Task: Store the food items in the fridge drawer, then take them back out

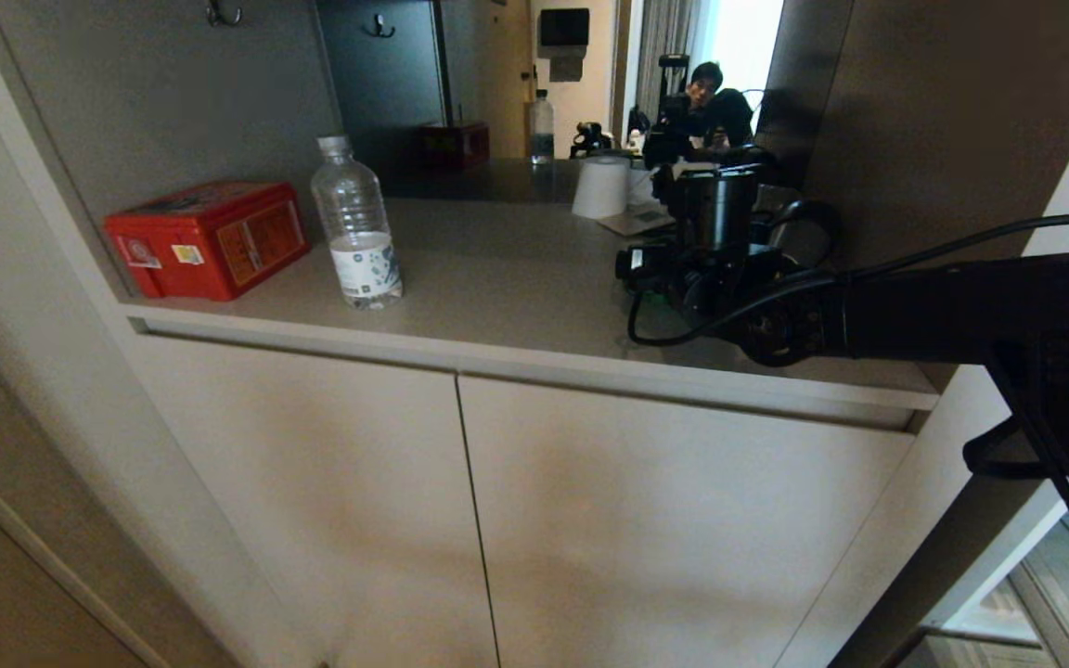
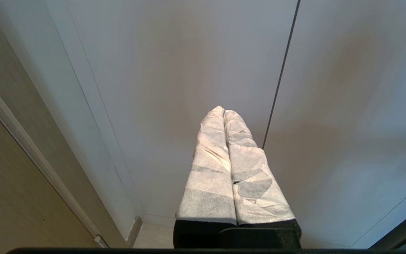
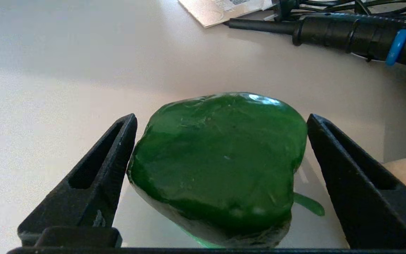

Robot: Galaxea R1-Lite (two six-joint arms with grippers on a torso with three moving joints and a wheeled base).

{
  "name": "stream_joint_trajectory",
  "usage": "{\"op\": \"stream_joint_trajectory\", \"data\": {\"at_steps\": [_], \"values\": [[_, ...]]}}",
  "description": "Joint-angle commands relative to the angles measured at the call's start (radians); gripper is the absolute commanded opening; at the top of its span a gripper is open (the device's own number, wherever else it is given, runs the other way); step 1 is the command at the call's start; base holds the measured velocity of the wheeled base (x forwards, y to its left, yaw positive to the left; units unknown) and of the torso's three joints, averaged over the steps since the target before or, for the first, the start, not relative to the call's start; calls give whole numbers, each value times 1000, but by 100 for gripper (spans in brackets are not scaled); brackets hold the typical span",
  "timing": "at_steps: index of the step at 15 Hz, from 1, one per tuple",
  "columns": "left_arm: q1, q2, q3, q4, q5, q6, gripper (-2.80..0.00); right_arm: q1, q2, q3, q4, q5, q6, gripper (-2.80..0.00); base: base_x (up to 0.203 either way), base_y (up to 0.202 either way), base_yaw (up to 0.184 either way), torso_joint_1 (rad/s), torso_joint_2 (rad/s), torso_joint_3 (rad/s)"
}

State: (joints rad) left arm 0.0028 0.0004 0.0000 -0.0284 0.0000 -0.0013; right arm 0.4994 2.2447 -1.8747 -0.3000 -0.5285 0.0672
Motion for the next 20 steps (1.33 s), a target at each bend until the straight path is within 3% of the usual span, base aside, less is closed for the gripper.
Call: {"op": "stream_joint_trajectory", "data": {"at_steps": [1,8,11,12,16,20], "values": [[0,1,11,-1,0,0,-280,2,-6,-12,-2,-4,0,0,0,0,0,0,0,0],[0,1,11,-1,0,0,-280,5,-38,-48,-2,-5,-4,0,0,0,0,0,0,0],[0,1,11,-1,0,0,-280,19,-137,50,-3,-7,-2,0,0,0,0,0,0,0],[0,1,11,-1,0,0,-280,29,-188,105,-5,-8,-1,-280,0,0,0,0,0,0],[0,1,11,-1,0,0,-280,96,-446,394,-70,-8,-1,-280,0,0,0,0,0,0],[0,1,11,-1,0,0,-280,160,-783,773,-104,-11,11,-280,0,0,0,0,0,0]]}}
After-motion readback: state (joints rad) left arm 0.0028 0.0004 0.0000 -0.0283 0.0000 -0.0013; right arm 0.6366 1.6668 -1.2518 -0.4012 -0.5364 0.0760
